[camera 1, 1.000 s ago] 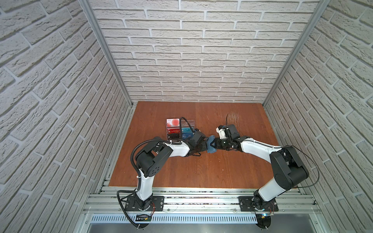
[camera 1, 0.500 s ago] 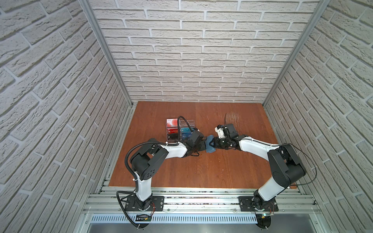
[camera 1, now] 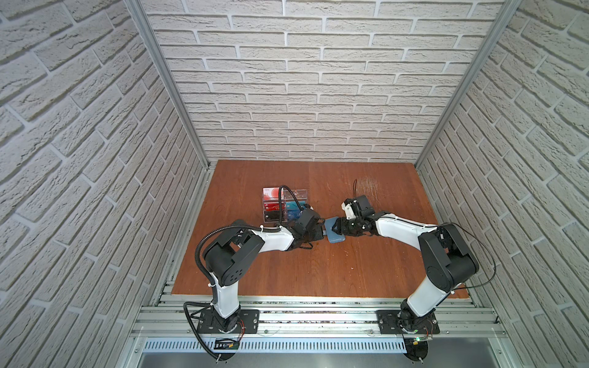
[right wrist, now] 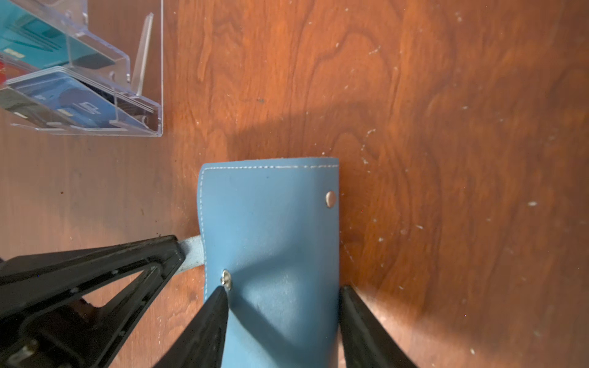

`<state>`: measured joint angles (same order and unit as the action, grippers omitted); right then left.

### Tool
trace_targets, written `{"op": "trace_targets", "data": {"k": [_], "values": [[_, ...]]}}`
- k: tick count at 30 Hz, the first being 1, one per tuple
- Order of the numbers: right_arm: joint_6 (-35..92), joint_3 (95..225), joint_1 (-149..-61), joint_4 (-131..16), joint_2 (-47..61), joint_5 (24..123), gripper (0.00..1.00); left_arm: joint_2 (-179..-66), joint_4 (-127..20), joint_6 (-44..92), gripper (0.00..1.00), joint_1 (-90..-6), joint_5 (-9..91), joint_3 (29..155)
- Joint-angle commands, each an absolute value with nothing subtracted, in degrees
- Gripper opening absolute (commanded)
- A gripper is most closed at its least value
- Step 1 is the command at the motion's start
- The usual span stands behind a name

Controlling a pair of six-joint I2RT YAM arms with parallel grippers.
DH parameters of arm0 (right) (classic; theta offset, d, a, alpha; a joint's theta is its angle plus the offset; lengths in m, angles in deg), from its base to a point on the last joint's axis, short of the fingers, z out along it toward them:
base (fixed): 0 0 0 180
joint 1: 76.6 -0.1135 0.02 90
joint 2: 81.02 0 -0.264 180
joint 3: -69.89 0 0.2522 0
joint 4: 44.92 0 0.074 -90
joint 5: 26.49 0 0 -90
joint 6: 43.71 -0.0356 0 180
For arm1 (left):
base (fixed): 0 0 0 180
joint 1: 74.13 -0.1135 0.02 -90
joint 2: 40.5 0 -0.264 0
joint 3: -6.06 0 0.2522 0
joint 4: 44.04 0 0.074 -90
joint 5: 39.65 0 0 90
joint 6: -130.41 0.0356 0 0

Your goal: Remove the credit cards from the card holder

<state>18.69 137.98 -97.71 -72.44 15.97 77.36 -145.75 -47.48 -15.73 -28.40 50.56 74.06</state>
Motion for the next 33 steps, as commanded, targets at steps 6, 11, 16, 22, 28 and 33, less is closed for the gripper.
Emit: {"op": "trace_targets", "data": {"k": [6, 11, 16, 22, 28, 33], "values": [[21.01, 139.22, -98.37, -74.39, 12.72, 72.45, 0.67, -142.96, -47.00, -15.50, 0.00, -28.70, 51.49, 71.93], [23.17, 140.13, -101.51, -75.76, 11.28, 68.59, 0.76, -141.01, -46.62, -15.93, 0.00, -28.77, 51.76, 70.83], [24.90, 141.85, -104.98, -77.44, 11.72, 64.43, 0.85, -139.47, -47.30, -15.58, 0.00, -28.77, 52.30, 70.73], [26.12, 144.49, -108.15, -79.89, 14.29, 60.27, 0.89, -139.63, -46.66, -15.91, 0.00, -28.61, 52.46, 70.24], [25.37, 145.33, -108.77, -79.82, 16.64, 61.13, 0.89, -138.29, -45.35, -16.47, 0.00, -28.85, 53.33, 68.50], [25.18, 146.38, -109.03, -80.80, 18.77, 60.31, 0.89, -136.98, -44.72, -16.59, 0.00, -28.87, 54.08, 67.03]]}}
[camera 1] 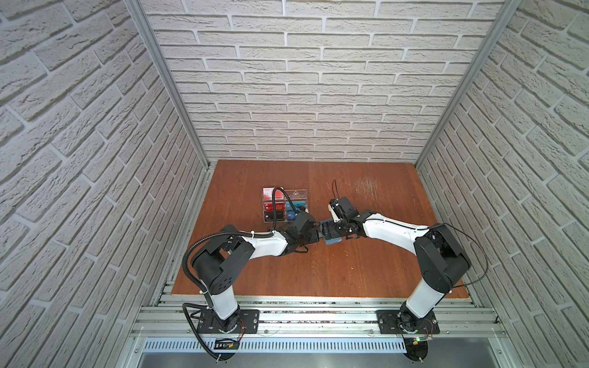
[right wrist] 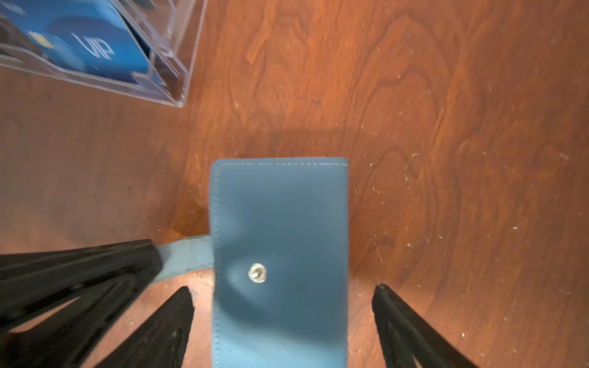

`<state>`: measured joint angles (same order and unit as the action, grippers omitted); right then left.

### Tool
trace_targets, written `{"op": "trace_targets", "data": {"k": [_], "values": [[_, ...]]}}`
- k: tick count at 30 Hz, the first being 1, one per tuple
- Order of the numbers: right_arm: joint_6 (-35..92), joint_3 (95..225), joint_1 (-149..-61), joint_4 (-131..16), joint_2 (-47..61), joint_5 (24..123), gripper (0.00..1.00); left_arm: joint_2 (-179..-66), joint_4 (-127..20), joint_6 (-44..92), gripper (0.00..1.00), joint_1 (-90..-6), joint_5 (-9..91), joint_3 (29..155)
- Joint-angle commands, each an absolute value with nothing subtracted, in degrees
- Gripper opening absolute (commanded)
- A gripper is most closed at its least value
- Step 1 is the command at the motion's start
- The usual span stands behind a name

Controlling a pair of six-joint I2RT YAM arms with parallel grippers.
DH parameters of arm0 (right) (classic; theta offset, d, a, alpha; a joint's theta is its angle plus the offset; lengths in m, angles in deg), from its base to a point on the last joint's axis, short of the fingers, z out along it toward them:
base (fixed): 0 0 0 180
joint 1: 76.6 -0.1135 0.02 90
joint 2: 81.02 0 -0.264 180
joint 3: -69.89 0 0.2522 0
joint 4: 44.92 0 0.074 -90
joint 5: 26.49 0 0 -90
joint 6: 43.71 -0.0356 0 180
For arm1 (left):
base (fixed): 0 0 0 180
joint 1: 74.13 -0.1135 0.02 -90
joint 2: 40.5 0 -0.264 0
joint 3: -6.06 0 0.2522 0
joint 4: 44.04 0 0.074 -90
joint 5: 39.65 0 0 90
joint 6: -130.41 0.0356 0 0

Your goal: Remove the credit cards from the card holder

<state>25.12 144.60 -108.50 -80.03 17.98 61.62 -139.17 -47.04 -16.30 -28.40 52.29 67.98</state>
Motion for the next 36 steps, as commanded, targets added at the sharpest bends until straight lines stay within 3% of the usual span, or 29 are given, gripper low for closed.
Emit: {"op": "trace_targets", "data": {"k": [1, 36], "values": [[25.17, 146.70, -109.11, -81.07, 19.18, 60.09, 0.89, -136.98, -44.55, -16.71, 0.00, -28.91, 54.13, 66.85], [25.85, 148.89, -110.82, -84.18, 20.24, 55.72, 0.91, -137.61, -41.28, -17.87, 0.00, -30.36, 53.17, 64.10]]}}
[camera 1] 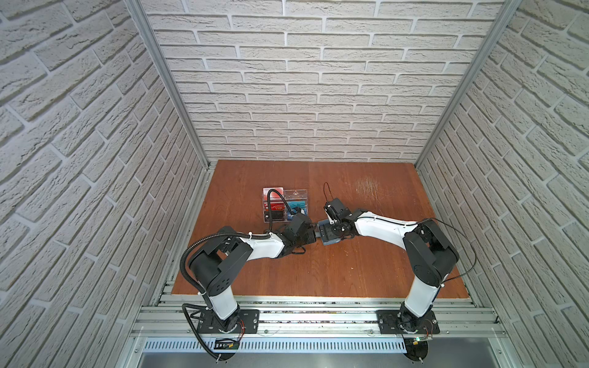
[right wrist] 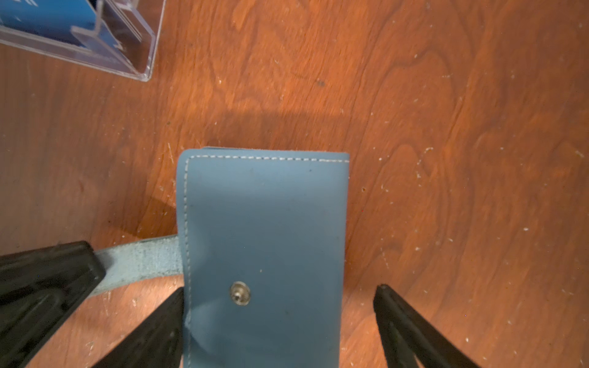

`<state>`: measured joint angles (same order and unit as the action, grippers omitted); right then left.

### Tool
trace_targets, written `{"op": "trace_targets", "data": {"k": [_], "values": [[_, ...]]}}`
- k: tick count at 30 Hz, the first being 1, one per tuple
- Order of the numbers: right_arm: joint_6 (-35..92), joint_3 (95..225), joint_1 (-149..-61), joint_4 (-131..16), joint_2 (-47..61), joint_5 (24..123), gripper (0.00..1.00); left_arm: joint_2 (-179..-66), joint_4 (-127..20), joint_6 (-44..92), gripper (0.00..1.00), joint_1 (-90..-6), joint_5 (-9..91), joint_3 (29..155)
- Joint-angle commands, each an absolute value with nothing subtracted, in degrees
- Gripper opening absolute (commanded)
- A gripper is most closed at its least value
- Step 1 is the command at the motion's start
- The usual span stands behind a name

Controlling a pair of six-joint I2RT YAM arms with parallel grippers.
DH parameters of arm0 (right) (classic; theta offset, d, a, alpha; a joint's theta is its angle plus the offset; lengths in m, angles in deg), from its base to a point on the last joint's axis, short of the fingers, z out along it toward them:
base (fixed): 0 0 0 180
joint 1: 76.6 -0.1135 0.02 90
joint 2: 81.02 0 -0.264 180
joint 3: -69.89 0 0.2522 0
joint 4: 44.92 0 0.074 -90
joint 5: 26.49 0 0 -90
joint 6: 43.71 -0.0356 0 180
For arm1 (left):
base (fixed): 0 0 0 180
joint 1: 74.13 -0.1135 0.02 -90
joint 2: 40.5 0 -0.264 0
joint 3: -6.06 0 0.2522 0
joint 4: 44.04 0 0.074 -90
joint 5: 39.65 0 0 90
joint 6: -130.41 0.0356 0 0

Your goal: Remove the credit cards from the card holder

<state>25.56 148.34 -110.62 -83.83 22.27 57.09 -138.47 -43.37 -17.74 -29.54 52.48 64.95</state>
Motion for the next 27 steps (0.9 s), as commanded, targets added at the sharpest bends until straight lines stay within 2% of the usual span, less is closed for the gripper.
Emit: {"op": "trace_targets", "data": {"k": [1, 27], "values": [[25.85, 148.74, -110.80, -84.04, 20.01, 55.94, 0.90, -137.67, -41.28, -17.87, 0.00, -30.45, 53.16, 64.06], [25.36, 146.02, -107.37, -83.13, 15.46, 57.97, 0.90, -138.33, -41.74, -17.78, 0.00, -30.70, 53.08, 64.45]]}}
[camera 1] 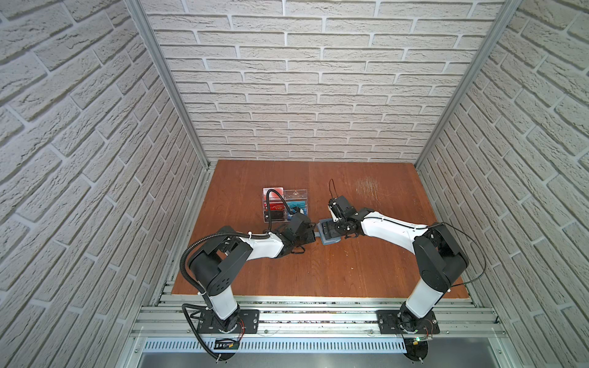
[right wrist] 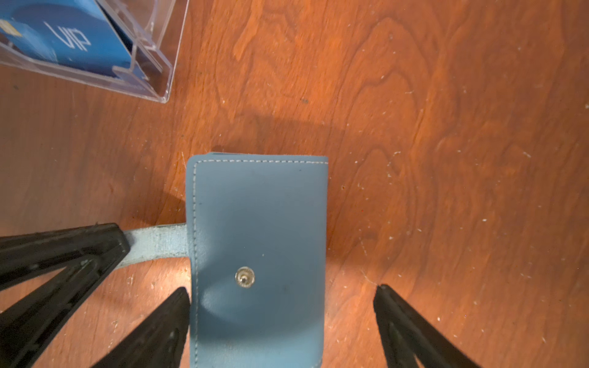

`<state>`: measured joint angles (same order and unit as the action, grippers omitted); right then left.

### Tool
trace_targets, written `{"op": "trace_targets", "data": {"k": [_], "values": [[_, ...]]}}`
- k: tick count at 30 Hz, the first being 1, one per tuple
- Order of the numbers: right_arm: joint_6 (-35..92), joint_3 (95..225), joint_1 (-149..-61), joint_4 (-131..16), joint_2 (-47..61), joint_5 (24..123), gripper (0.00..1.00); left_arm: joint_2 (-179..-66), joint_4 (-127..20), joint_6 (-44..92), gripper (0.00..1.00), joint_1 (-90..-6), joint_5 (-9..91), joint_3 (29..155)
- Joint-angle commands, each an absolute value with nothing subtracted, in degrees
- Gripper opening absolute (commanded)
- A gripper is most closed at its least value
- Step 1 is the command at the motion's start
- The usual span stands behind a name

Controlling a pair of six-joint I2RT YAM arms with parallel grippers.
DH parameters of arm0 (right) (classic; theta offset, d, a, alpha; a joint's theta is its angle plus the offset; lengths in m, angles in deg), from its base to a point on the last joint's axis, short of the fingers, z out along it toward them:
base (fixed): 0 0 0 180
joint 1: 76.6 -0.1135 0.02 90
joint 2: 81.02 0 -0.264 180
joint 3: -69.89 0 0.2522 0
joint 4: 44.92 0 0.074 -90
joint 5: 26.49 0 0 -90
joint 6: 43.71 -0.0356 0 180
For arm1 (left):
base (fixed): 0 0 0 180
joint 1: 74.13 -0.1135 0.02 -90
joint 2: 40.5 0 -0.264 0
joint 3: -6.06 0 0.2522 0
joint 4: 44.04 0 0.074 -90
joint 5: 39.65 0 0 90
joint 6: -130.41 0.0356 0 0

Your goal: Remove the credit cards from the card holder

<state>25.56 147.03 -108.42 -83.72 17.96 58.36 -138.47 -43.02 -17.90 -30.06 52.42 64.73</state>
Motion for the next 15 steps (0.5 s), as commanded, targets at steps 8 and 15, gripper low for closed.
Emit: {"op": "trace_targets", "data": {"k": [8, 15], "values": [[25.11, 144.83, -105.65, -82.71, 13.52, 58.48, 0.91, -138.33, -41.99, -17.69, 0.00, -30.79, 52.90, 64.58], [25.02, 143.84, -104.40, -82.33, 11.80, 58.76, 0.90, -137.85, -42.07, -17.60, 0.00, -31.09, 52.98, 64.29]]}}
